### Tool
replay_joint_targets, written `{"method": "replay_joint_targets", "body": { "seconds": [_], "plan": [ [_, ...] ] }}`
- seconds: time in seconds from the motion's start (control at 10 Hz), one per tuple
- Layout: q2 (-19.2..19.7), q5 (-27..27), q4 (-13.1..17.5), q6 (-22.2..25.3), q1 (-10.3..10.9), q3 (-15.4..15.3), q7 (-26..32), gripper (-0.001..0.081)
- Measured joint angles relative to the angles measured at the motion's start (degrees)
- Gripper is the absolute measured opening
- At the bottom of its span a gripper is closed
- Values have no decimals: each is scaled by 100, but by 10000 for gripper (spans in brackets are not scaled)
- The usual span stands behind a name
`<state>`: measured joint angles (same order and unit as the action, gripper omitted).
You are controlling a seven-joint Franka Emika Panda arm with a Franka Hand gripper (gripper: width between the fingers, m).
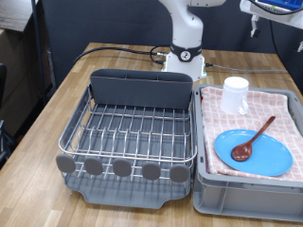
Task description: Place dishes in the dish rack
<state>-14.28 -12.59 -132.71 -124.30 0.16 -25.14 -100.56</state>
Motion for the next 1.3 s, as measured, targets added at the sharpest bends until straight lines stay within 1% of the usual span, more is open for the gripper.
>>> {"method": "replay_joint_targets", "body": {
  "seconds": [0.1,0.3,0.4,0.8,1.0,1.3],
  "plan": [
    [8,-61,-39,-169,-4,0,-85,803],
    [128,-428,-301,-924,-62,-4,-484,803],
    [259,-632,-368,-1158,-98,-9,-681,803],
    [894,-1248,-394,-1679,-155,14,-1294,803],
    [1266,-1697,-399,-2039,-156,72,-1749,803],
    [1743,-2427,-393,-2356,-154,135,-2512,803]
  ]
}}
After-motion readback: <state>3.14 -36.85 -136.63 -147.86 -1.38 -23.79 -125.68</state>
